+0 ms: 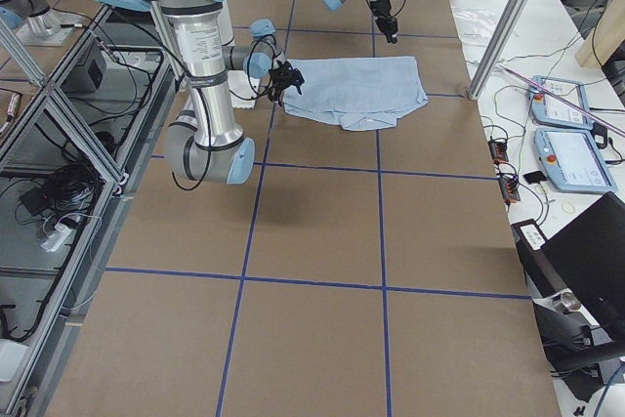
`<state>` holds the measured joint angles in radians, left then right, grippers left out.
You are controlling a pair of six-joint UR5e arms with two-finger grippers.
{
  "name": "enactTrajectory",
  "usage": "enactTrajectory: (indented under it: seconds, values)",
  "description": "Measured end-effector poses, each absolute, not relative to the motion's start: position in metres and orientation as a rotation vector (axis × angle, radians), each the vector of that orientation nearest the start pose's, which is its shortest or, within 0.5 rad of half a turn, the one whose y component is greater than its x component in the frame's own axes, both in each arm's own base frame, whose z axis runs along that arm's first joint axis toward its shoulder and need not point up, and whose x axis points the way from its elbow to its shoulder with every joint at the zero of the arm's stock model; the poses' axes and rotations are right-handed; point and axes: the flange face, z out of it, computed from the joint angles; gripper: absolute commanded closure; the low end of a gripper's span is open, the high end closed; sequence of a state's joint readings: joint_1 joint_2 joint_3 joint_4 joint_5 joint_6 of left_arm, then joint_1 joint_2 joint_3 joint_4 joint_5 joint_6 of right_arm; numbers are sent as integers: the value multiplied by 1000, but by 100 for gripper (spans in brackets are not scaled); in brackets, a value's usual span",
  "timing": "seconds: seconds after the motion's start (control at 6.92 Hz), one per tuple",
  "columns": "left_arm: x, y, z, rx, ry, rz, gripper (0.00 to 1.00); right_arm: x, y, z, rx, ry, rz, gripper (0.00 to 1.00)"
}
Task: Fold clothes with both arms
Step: 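Release the shirt and hold the right gripper at its near corner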
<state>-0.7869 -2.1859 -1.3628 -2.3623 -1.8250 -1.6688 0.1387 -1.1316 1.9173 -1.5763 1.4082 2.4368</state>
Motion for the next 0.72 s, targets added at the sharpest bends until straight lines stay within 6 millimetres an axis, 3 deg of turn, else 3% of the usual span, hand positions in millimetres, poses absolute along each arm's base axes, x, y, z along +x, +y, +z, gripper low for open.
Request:
enactTrajectory:
  seconds: [0.72]
  values:
    - [436, -591, 294, 190, 1230, -634, 53, -580, -230, 278, -132, -798, 1012, 9]
